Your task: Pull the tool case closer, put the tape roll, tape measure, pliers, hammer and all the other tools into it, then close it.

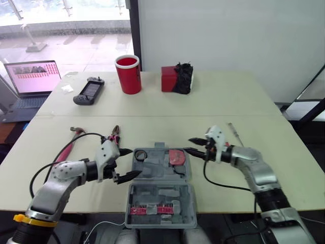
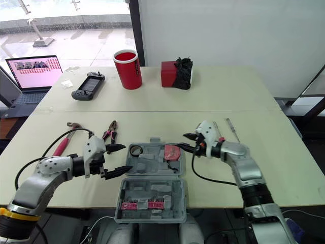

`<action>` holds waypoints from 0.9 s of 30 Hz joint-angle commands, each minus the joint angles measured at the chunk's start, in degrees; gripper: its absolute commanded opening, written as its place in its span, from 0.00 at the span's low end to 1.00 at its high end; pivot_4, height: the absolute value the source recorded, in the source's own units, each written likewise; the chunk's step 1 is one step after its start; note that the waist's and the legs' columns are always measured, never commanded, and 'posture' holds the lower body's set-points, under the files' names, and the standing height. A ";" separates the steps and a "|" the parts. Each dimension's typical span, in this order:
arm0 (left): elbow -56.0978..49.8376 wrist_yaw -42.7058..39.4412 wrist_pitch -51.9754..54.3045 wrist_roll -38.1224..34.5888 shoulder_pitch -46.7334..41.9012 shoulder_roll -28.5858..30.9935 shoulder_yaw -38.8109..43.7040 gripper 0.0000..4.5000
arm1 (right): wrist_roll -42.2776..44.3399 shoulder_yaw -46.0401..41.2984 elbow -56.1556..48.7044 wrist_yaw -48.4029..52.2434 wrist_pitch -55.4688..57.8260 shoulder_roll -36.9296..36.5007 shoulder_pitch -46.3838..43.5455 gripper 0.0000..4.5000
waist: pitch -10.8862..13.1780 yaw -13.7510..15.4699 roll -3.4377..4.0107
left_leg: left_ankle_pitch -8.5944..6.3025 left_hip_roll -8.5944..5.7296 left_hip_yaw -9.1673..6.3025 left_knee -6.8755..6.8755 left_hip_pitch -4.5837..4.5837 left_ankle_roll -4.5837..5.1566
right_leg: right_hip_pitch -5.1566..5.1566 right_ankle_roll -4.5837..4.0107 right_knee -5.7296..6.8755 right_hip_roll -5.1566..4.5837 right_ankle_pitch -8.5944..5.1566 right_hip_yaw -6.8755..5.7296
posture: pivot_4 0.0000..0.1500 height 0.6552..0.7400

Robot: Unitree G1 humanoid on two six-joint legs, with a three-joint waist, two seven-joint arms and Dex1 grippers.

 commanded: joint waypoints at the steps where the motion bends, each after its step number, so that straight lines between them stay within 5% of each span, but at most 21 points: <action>1: 2.11 1.91 -4.68 0.69 3.33 0.35 5.46 1.00 | 2.03 -4.82 -4.13 -1.39 0.61 -2.61 4.99 0.99 | 0.00 -0.03 0.00 | 0.00 0.00 0.00 0.00 0.00 0.00 | 0.00 0.00 -0.01 0.00 -0.01 0.00 | 1.00 1.00; 15: 17.16 10.82 -20.96 -1.60 21.21 -5.98 28.30 1.00 | 9.76 -24.78 -6.37 -4.63 -2.60 -6.67 24.14 0.99 | -0.02 -0.16 -0.08 | -0.02 0.00 0.07 0.02 -0.01 -0.03 | -0.06 -0.22 -0.13 -0.03 -0.14 0.06 | 1.00 1.00; 27: 20.58 10.49 -19.05 -4.68 20.82 -5.78 29.96 1.00 | 9.95 -26.19 -3.29 -3.08 -4.57 -9.20 25.89 0.99 | -0.05 -0.20 -0.12 | -0.03 0.01 0.09 -0.06 -0.02 -0.04 | -0.08 -0.25 -0.24 -0.04 -0.13 0.07 | 1.00 1.00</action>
